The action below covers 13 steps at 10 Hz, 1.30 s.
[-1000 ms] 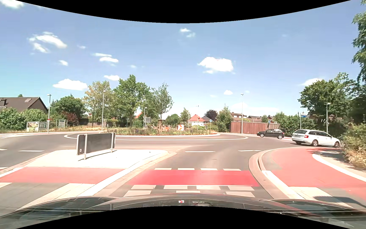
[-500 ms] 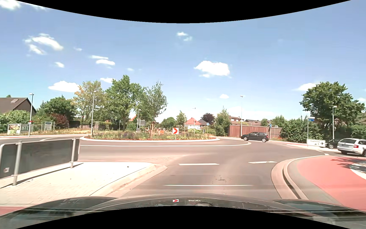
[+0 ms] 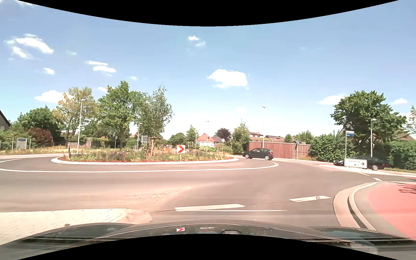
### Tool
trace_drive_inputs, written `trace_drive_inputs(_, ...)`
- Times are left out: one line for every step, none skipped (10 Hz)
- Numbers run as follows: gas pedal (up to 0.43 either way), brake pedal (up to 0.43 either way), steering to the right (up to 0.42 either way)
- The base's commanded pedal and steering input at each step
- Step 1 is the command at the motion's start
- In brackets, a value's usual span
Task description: Follow the waypoints while adhering to traffic rules and regulations
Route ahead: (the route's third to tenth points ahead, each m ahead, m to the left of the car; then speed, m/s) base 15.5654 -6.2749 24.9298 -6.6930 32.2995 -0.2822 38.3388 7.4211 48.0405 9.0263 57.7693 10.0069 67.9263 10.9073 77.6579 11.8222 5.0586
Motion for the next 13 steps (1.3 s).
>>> trace_drive_inputs(0.13,0.0,0.158)
trace_drive_inputs(0.138,0.0,0.173)
trace_drive_inputs(0.138,0.0,0.184)
trace_drive_inputs(0.15,0.0,0.196)
trace_drive_inputs(0.15,0.0,0.212)
trace_drive_inputs(0.15,0.0,0.227)
trace_drive_inputs(0.15,0.0,0.247)
trace_drive_inputs(0.15,0.0,0.263)
trace_drive_inputs(0.15,0.0,0.271)
trace_drive_inputs(0.15,0.0,0.272)
trace_drive_inputs(0.15,0.0,0.271)
trace_drive_inputs(0.15,0.0,0.269)
trace_drive_inputs(0.15,0.0,0.263)
